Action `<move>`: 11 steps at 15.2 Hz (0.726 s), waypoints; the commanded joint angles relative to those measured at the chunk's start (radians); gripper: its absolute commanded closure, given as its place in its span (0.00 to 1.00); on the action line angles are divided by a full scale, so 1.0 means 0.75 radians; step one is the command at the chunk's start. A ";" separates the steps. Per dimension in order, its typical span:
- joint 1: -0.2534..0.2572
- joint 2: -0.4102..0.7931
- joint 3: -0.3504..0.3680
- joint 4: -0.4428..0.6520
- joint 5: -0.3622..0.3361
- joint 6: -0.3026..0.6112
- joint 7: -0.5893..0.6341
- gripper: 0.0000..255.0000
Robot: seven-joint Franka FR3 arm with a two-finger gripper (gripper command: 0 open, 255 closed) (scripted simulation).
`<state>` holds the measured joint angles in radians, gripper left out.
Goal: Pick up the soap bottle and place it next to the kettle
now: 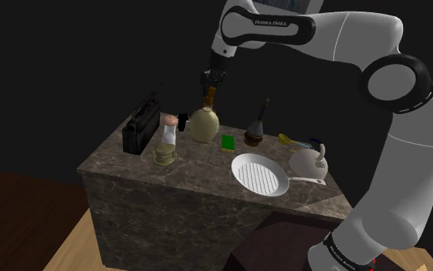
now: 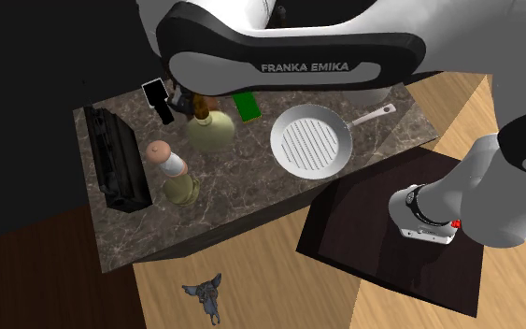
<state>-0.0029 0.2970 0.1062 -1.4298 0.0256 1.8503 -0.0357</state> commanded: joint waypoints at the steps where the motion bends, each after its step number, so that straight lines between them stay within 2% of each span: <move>1: -0.001 -0.001 0.000 0.037 0.000 -0.037 0.000 1.00; 11: 0.005 0.046 0.001 0.286 -0.007 -0.240 0.011 1.00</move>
<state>0.0012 0.3250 0.1070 -1.2433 0.0212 1.6915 -0.0277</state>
